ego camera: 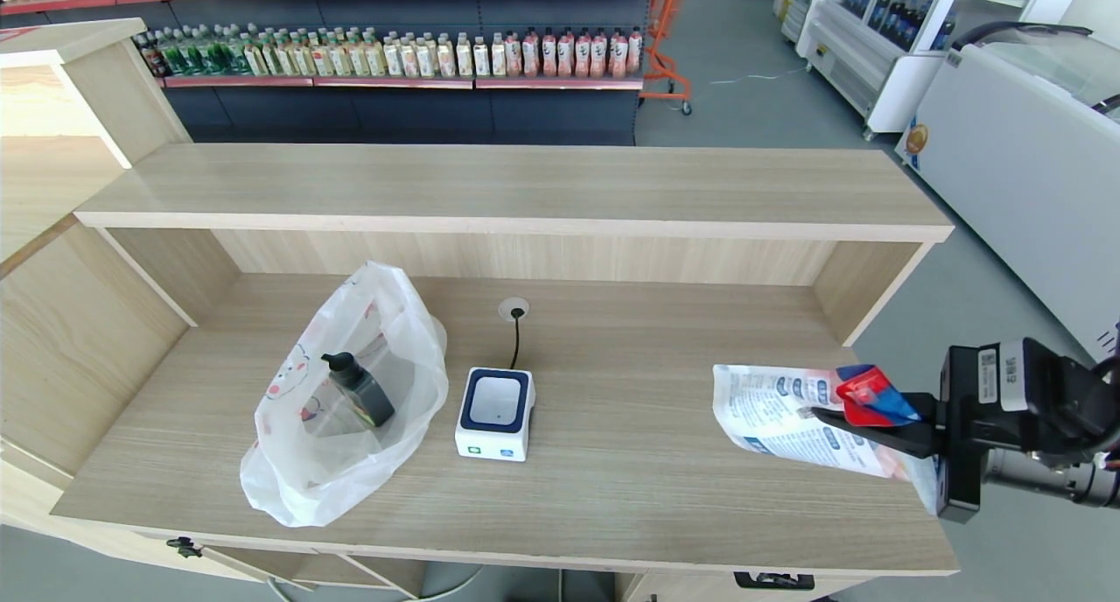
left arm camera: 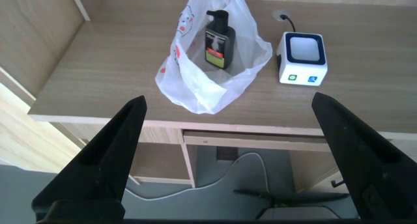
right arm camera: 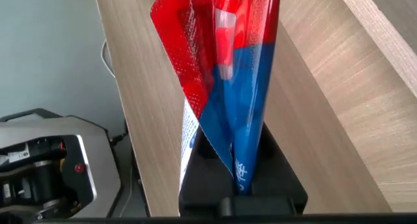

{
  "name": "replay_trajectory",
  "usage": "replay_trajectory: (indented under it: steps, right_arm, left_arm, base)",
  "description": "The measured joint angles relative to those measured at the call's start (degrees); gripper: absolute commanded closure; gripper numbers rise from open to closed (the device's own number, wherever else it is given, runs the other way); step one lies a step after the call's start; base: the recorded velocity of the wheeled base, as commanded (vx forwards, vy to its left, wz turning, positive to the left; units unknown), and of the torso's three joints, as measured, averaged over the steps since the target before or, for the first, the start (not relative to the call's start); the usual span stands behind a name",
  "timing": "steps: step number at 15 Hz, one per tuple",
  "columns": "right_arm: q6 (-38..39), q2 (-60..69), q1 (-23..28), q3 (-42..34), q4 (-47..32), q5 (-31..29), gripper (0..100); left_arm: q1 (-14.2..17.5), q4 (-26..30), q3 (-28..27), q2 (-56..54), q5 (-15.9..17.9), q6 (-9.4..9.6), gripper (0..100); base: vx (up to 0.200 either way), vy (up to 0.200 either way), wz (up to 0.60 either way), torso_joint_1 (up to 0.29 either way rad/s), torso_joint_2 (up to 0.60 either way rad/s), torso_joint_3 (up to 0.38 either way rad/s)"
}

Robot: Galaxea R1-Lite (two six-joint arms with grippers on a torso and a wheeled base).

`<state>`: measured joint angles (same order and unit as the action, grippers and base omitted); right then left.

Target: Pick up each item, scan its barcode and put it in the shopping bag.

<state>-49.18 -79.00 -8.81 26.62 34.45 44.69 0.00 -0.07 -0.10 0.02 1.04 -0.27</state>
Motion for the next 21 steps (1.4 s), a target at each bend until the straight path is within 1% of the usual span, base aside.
replay_trajectory:
  steps: [4, 7, 13, 16, 21]
  right_arm:
    - [2.3, -0.2, -0.2, 0.0, 0.0, 3.5, 100]
    - [2.4, -1.5, -0.2, 0.7, 0.1, 3.7, 100]
    - [2.4, -6.4, -0.2, 5.0, 0.2, 3.8, 100]
    - [2.4, -10.6, 0.1, 7.8, 3.3, 4.7, 100]
    - [2.4, -19.7, 1.2, 11.0, 9.5, 4.9, 100]
  left_arm:
    - [0.0, 0.0, 0.0, 0.0, 0.0, 0.06, 0]
    - [0.0, 0.0, 0.0, 0.0, 0.0, 0.17, 0]
    - [0.0, 0.0, 0.0, 0.0, 0.0, 0.34, 0]
    - [0.0, 0.0, 0.0, 0.0, 0.0, 0.34, 0]
    - [0.0, 0.0, 0.0, 0.0, 0.0, 0.16, 0]
  base:
    - [0.0, 0.2, 0.0, -0.005, 0.0, 0.002]
    - [0.0, 0.2, 0.0, 0.004, 0.0, 0.005]
    - [0.0, 0.2, 0.0, -0.001, 0.0, 0.003]
    - [0.0, 0.2, 0.0, -0.001, 0.0, 0.001]
    - [0.0, 0.0, 0.0, 0.0, 0.0, 0.0]
